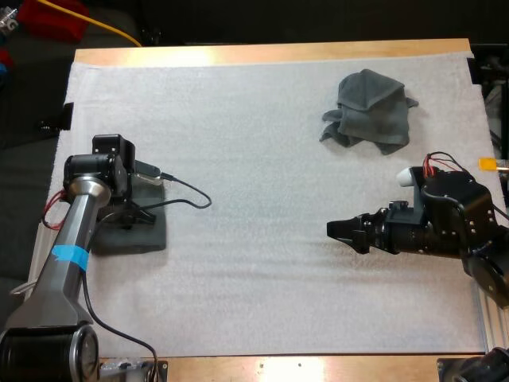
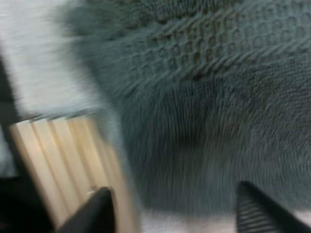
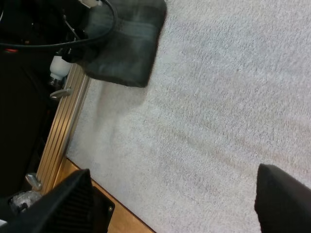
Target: Pick towel from pile, fold and stack
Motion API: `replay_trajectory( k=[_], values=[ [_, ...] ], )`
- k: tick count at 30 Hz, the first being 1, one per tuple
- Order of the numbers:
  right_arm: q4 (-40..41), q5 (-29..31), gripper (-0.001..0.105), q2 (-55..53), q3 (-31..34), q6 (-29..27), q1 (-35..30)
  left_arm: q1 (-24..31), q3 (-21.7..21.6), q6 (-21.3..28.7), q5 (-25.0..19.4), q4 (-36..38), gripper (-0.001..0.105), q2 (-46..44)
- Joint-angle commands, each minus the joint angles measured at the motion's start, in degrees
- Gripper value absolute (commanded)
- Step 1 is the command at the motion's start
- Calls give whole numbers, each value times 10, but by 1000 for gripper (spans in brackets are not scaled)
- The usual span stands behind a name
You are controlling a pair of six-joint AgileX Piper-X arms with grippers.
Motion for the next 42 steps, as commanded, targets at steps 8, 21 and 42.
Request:
replay_trajectory(
  k=[8, 21, 42],
  values=[
    [-4, -7, 67, -2, -1, -2, 1, -1, -3, -26, -3, 0, 65, 1],
    [-4, 27, 67, -2, -1, -30, 1, -1, -3, -43, 235, 32, 65, 1],
    [69, 113, 67, -2, -1, -179, -171, -1, -3, -26, 375, 31, 65, -123]
  ],
)
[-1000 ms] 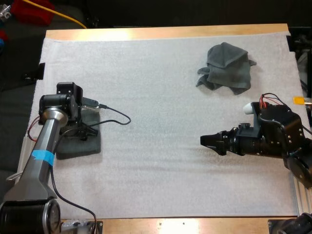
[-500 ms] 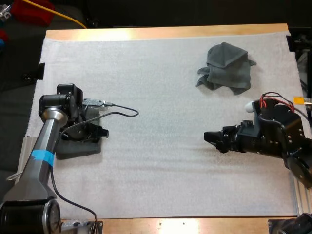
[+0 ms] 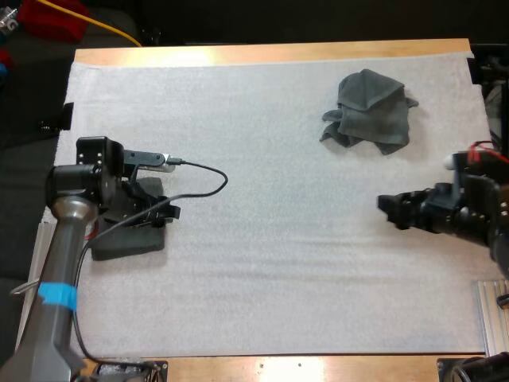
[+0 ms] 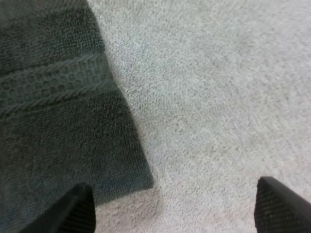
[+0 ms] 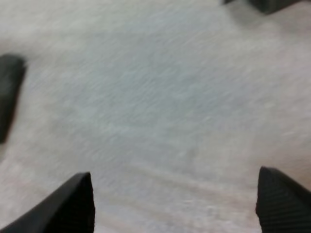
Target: Pick towel from pile, fold and stack
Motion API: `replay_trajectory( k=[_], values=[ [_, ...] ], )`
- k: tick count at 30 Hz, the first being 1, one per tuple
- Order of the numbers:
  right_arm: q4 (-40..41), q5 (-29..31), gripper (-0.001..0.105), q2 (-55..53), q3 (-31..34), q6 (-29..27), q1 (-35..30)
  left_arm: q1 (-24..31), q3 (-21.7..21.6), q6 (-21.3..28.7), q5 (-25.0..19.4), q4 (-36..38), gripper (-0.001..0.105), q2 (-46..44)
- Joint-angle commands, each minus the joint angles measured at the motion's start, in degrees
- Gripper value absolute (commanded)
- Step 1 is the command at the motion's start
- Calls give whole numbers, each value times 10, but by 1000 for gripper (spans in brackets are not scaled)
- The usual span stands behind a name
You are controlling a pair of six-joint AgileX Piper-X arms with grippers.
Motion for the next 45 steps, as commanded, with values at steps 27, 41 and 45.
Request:
replay_trajectory(
  k=[27, 41, 45],
  values=[
    [78, 216, 67, -63, -1, -132, -96, -1, -3, 2, 17, 40, 65, -235],
    [145, 216, 67, -207, -1, -128, -96, -1, 23, -1, 19, 70, 65, -407],
    [155, 216, 67, -244, -1, -128, -96, -1, 52, -1, 35, 96, 65, -465]
  ],
)
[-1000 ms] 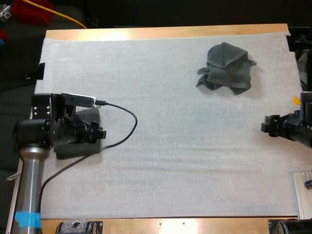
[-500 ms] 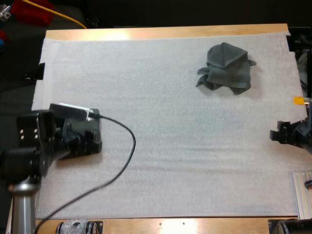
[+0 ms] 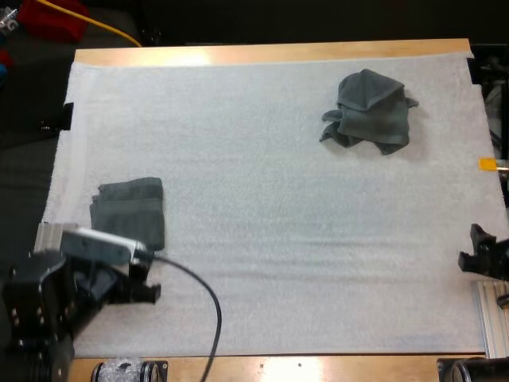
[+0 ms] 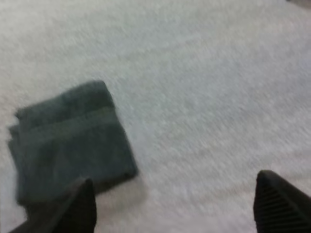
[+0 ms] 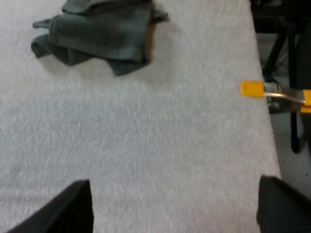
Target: Pick towel from pile, fold and stack
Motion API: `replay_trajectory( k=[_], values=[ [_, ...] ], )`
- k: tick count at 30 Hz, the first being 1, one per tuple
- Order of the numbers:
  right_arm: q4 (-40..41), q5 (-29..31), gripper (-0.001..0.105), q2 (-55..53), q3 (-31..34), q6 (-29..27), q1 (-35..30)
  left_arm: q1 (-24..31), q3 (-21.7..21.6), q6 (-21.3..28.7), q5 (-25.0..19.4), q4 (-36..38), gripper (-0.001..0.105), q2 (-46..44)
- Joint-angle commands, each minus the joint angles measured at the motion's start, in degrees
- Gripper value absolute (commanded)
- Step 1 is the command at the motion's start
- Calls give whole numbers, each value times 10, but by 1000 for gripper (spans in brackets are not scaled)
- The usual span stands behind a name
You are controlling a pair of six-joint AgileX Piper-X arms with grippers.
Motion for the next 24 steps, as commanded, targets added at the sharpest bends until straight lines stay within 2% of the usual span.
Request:
replay_trajectory(
  k=[1, 10, 15, 24],
  values=[
    [7, 5, 67, -13, -1, 0, -2, -1, 9, -1, 11, 12, 65, -17],
    [18, 5, 67, -93, -1, 22, -2, -1, 63, -18, 24, 54, 65, -156],
    [18, 5, 67, -133, 6, 22, -2, -1, 65, -18, 24, 82, 65, -232],
    [18, 5, 67, -221, 68, 37, -2, -1, 65, -18, 24, 137, 65, -369]
  ],
)
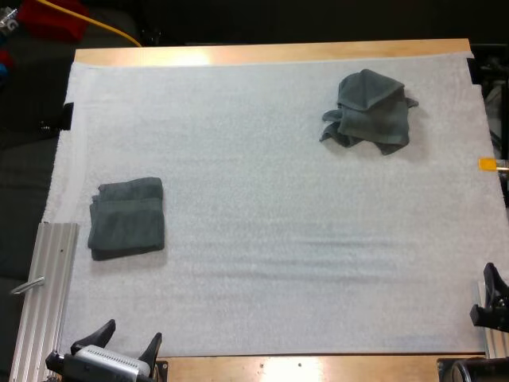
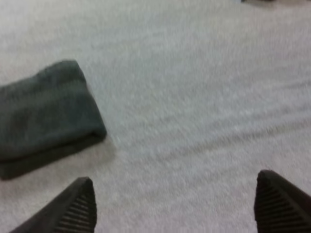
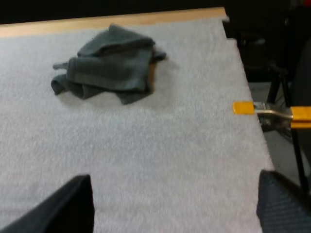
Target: Pick towel from pile, fold and stack
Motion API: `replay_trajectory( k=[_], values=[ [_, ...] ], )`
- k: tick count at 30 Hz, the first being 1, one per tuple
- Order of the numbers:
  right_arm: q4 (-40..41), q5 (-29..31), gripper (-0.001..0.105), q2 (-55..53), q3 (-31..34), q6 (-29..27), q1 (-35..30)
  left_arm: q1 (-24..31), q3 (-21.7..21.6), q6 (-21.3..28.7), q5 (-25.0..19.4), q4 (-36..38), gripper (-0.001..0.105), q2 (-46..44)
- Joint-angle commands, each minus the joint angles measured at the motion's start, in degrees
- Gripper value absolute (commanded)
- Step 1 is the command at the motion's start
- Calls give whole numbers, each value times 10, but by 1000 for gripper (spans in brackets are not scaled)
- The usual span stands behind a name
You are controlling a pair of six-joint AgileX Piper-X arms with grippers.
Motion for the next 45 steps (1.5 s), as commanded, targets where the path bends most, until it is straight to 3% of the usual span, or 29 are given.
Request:
replay_trajectory(
  k=[1, 14, 21, 27, 34, 43, 45],
  values=[
    [0, 1, 67, -15, 7, 2, -2, -1, -3, -4, 5, 16, 65, -82],
    [-19, 0, 67, -107, 41, 25, -2, 3, -6, -4, 13, 16, 65, -78],
    [-83, 0, 67, -107, 42, 25, -2, 3, -6, -1, 13, -3, 65, -78],
    [-158, 0, 67, -107, 57, 23, -2, 3, -2, 7, 13, -75, 65, -78],
    [-199, 0, 67, -107, 104, 23, -2, 3, 44, 18, 13, -172, 65, -78],
    [-198, 0, 67, -106, 162, 23, -2, 3, 156, 17, 13, -228, 65, -77],
    [-197, 0, 67, -106, 170, 23, -2, 3, 161, 17, 13, -228, 65, -73]
  ],
)
